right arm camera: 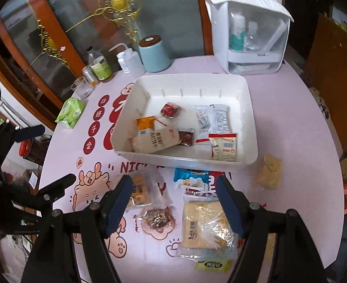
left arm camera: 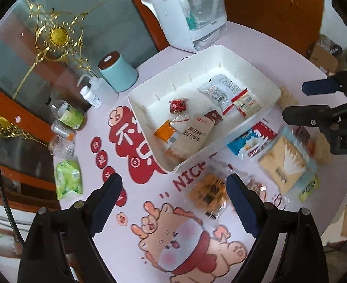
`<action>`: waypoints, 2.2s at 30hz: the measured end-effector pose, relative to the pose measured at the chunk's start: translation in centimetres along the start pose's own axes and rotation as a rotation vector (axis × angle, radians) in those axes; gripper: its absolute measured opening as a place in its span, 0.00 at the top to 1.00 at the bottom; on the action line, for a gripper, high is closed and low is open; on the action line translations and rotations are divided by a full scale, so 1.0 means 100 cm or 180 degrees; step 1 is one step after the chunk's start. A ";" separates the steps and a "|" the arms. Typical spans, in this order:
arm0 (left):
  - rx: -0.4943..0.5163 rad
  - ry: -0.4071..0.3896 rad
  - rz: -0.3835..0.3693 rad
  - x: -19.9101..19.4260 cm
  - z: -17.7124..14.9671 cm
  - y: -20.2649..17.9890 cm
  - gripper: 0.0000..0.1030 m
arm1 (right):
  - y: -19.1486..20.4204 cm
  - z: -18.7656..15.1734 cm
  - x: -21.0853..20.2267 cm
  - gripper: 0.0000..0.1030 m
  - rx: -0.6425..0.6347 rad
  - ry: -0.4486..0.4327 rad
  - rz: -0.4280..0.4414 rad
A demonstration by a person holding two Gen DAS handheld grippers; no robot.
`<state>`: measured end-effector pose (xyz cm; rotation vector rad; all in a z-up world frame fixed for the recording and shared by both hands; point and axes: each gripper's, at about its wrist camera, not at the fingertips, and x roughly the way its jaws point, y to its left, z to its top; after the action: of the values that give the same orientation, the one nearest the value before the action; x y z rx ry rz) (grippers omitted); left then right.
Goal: Organize snacks
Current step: 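Withdraw both grippers from the tray toward the remaining snacks, then grasp the square cookie pack with the left gripper while the right grasps the nut bag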
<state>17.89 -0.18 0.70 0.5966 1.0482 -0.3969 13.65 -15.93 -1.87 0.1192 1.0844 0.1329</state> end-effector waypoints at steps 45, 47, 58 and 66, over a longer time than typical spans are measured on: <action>0.0980 0.0672 -0.0906 0.184 -0.058 -0.061 0.10 | 0.053 -0.121 0.181 0.29 -0.0774 0.0559 -0.0088; 0.1000 0.0706 -0.0942 0.190 -0.056 -0.062 0.10 | 0.056 -0.122 0.181 0.30 -0.0814 0.0521 -0.0099; 0.0575 0.0849 -0.1328 0.218 -0.055 -0.039 0.08 | 0.063 -0.133 0.170 0.53 -0.0788 0.0355 -0.0010; 0.0198 0.0858 -0.1246 0.210 -0.076 -0.017 0.22 | 0.059 -0.145 0.165 0.53 -0.0700 0.0448 0.0009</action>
<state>21.17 2.77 -21.26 0.5075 1.4217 -0.7073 8.11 -6.95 -22.03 -0.0877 1.2026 0.2651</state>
